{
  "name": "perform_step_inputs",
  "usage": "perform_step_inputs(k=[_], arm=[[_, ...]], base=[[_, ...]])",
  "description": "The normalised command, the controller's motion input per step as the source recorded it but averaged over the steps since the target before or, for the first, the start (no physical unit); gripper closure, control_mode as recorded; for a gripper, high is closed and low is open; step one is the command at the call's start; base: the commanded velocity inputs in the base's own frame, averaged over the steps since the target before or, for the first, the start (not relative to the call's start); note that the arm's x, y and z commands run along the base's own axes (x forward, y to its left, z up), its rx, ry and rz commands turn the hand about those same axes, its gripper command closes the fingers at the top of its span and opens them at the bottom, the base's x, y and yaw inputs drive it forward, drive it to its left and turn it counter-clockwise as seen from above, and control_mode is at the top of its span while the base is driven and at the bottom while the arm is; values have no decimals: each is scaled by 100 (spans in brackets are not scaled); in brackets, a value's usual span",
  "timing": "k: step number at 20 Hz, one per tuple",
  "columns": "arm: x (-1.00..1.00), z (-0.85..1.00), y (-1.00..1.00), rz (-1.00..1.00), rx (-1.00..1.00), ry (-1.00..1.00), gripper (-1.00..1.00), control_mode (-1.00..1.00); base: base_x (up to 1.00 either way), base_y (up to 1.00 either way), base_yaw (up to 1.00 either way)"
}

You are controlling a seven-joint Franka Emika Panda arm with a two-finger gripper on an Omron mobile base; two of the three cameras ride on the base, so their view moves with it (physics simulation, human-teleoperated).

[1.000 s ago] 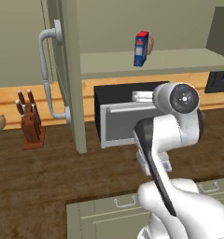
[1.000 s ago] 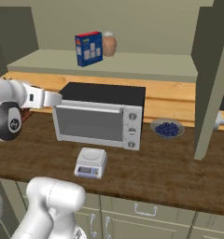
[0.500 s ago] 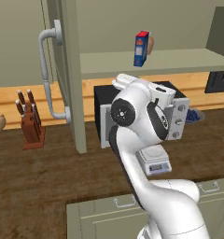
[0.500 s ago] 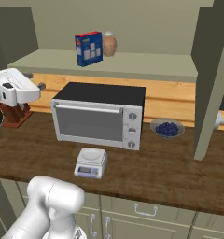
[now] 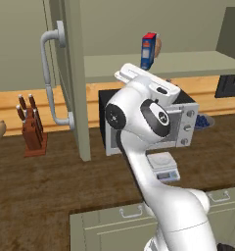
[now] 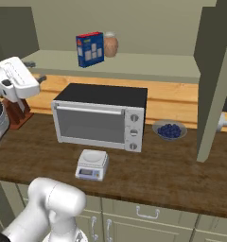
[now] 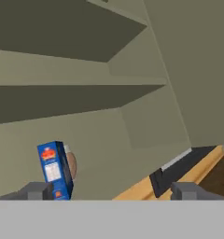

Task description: Pick the boxed food and place it on the digital scale for weighing, and close the cabinet.

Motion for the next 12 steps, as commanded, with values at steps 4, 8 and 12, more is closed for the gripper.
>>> perform_step_inputs(k=[4, 8, 12], arm=[[51, 1, -3, 0, 0, 13, -100, -100], [62, 1, -17, 4, 0, 21, -100, -100], [43, 3, -27, 7, 0, 5, -100, -100]], base=[[0, 0, 0], [0, 0, 0], [0, 0, 0]])
